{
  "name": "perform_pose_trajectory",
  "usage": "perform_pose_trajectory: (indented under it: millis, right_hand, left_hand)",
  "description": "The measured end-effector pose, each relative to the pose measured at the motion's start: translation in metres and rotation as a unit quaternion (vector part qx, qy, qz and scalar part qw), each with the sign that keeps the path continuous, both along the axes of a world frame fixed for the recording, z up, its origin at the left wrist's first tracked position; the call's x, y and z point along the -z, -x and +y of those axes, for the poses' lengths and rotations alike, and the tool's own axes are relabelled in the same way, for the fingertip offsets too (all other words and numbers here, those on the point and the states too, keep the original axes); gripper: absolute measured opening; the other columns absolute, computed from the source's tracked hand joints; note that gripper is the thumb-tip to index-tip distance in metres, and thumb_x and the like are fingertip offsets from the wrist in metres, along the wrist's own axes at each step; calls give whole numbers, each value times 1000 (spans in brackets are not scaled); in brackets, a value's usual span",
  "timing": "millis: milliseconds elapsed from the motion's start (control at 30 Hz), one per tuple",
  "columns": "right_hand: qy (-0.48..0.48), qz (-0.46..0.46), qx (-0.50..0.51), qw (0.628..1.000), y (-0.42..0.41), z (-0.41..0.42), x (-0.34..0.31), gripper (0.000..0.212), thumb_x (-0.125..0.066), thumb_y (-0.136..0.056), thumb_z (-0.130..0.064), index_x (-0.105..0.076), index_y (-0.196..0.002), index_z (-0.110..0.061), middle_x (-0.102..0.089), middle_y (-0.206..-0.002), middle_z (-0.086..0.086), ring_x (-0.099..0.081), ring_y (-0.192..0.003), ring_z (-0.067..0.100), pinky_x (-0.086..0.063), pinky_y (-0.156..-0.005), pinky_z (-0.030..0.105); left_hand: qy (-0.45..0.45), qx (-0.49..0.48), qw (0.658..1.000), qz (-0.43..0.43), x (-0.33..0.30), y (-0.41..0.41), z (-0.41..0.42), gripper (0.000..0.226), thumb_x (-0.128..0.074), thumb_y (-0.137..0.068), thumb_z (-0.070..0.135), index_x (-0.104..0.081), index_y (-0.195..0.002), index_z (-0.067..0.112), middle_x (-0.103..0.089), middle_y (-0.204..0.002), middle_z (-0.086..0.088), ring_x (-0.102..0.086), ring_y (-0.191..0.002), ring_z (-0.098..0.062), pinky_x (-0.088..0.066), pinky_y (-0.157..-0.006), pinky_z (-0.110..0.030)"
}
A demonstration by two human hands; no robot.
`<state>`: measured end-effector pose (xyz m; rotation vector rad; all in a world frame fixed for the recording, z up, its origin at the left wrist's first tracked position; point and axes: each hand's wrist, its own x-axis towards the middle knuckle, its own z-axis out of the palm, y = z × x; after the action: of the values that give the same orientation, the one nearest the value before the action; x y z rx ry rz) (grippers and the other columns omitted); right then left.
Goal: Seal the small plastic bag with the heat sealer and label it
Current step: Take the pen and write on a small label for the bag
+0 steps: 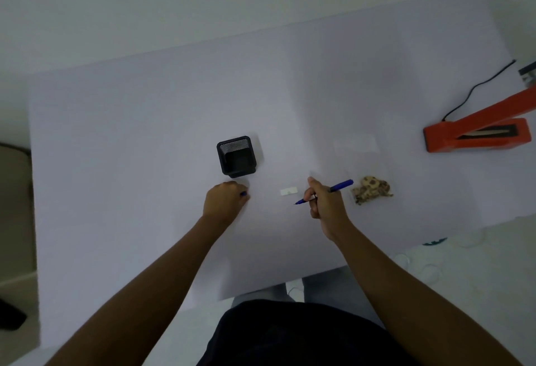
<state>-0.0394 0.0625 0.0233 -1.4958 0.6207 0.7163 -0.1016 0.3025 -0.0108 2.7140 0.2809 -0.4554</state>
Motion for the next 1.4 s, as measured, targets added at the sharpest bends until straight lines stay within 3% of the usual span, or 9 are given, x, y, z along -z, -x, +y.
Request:
perform_pose_trajectory:
  millis: [267, 400, 500, 700, 867, 1067, 1300, 1400]
  right_hand:
    - [5, -14, 3, 1000, -11, 1, -4, 51, -60, -98, -35, -62, -53, -11, -33, -43, 2, -23, -37, 12, -19, -44, 24]
    - [19, -55, -2, 998, -16, 2, -6, 52, -59, -99, -36, -65, -53, -12, -40, -47, 8, -29, -35, 13, -23, -39, 22]
    - [38, -89, -11, 995, -17, 0, -8, 51, -57, -99, -38, -68, -60, -7, -44, -42, 6, -36, -36, 12, -31, -38, 21]
    - [62, -138, -30, 988, -20, -2, 0, 46, -54, -102, -36, -74, -83, 1, -57, -52, 9, -48, -41, 6, -37, -42, 16]
    - [69, -142, -32, 987, -21, -1, 10, 41, -56, -100, -37, -75, -82, -6, -56, -58, 15, -46, -44, 10, -37, -43, 19]
    - [116, -174, -61, 976, -19, -3, 20, 35, -54, -102, -33, -74, -86, -10, -59, -61, 2, -53, -54, 6, -42, -57, 24]
    - [147, -217, -111, 959, -12, -4, 29, 27, -57, -100, -25, -73, -89, -6, -62, -64, -7, -60, -58, 2, -45, -61, 23]
    - [148, -246, -123, 950, -9, -4, 30, 25, -58, -100, -23, -71, -88, -6, -67, -69, 3, -64, -66, 12, -52, -64, 28]
  left_hand:
    - [-4, -11, 1000, -12, 3, 2, -5, 19, -63, -90, 30, -72, -93, 13, -70, -91, -6, -65, -80, -25, -55, -70, -34]
    - [-4, 14, 996, -84, 1, -2, -28, 32, -74, -83, 36, -71, -103, 12, -66, -92, -8, -61, -87, -26, -54, -64, -35]
    - [-7, 44, 991, -126, -2, -14, -60, 33, -71, -85, 35, -69, -109, 13, -64, -95, -8, -59, -88, -25, -51, -70, -35]
    - [11, 93, 993, -74, 6, -35, -103, 30, -58, -95, 34, -66, -118, 16, -64, -110, -5, -55, -101, -20, -49, -87, -35]
    - [-16, 96, 993, -60, 16, -34, -107, 21, -60, -94, 30, -69, -107, 16, -66, -100, -4, -55, -92, -19, -50, -82, -34]
    - [2, 69, 996, -59, 17, -32, -109, 19, -63, -92, 28, -68, -103, 14, -66, -97, -6, -59, -93, -20, -50, -83, -33]
    - [12, 87, 993, -80, 19, -29, -101, 27, -66, -91, 27, -66, -113, 11, -69, -104, -9, -63, -96, -24, -51, -85, -37]
    - [20, 83, 992, -88, 20, -28, -92, 33, -71, -87, 24, -66, -115, 7, -68, -106, -13, -63, -97, -28, -52, -83, -39]
